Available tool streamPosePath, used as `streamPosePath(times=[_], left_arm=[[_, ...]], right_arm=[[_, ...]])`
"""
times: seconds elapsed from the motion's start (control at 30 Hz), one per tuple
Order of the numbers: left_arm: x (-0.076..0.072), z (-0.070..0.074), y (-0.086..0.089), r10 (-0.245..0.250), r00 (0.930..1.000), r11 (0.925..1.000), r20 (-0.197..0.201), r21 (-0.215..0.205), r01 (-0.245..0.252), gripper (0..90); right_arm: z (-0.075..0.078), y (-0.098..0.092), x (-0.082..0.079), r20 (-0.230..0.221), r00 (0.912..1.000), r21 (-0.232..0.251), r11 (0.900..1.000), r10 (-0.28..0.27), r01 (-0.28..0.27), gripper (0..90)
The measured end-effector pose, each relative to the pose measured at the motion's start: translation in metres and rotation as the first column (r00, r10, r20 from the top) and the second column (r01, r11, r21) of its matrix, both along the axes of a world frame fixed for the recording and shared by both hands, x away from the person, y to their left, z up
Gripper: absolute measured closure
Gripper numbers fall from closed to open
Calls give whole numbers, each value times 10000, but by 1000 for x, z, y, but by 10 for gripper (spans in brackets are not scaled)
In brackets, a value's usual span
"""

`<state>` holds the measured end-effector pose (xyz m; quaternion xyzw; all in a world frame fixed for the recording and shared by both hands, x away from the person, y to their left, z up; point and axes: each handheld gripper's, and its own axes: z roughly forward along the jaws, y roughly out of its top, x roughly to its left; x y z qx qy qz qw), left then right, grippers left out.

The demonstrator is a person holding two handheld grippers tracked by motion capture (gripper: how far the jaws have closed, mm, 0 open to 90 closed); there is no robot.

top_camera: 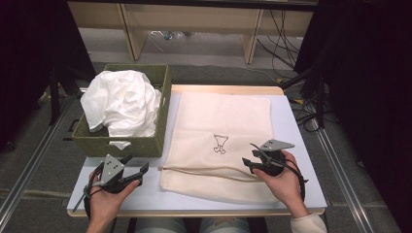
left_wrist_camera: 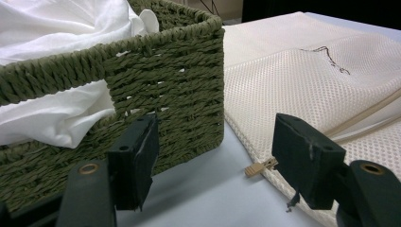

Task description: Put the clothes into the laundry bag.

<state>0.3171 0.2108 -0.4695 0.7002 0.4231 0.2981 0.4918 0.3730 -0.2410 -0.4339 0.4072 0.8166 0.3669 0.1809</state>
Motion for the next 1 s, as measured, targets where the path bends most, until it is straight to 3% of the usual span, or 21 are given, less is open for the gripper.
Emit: streamPosePath(times=[0.07,0.1,0.13,0.17,0.47,0.6,0.7,0.8,0.87,1.0], left_arm=[[0,1,0,-17,10000,10000,-42,19,17,321],[0,1,0,-16,10000,10000,-54,25,16,321],[0,1,0,-11,10000,10000,-52,20,12,321],[0,2,0,4,10000,10000,-64,23,-4,321],[0,2,-1,-101,9998,9999,-150,21,101,318],[-1,2,-3,-188,9997,9998,-172,80,189,316],[-1,2,-3,-204,9996,9998,-194,78,205,315],[-1,1,-4,-198,9996,9997,-224,107,200,313],[-1,1,-4,-208,9995,9997,-238,141,212,312],[-2,0,-5,-247,9993,9996,-269,148,251,310]], right_arm=[[-1,1,2,161,9992,-230,9990,379,-375,488],[1,4,0,-141,9995,-160,9995,266,-269,486],[1,5,1,118,9988,-271,9985,473,-470,481],[1,8,0,-212,9985,-215,9985,497,-502,476],[1,25,3,-399,9889,-853,9855,1434,-1464,432],[-1,32,1,-571,9874,-996,9833,1473,-1524,403],[-4,36,3,-624,9808,-1289,9730,1848,-1915,383],[-7,43,4,-1089,9704,-1624,9592,2156,-2313,355],[-10,48,5,-1156,9690,-1793,9549,2184,-2366,345],[-18,58,16,-1116,9612,-2311,9341,2524,-2722,347]])
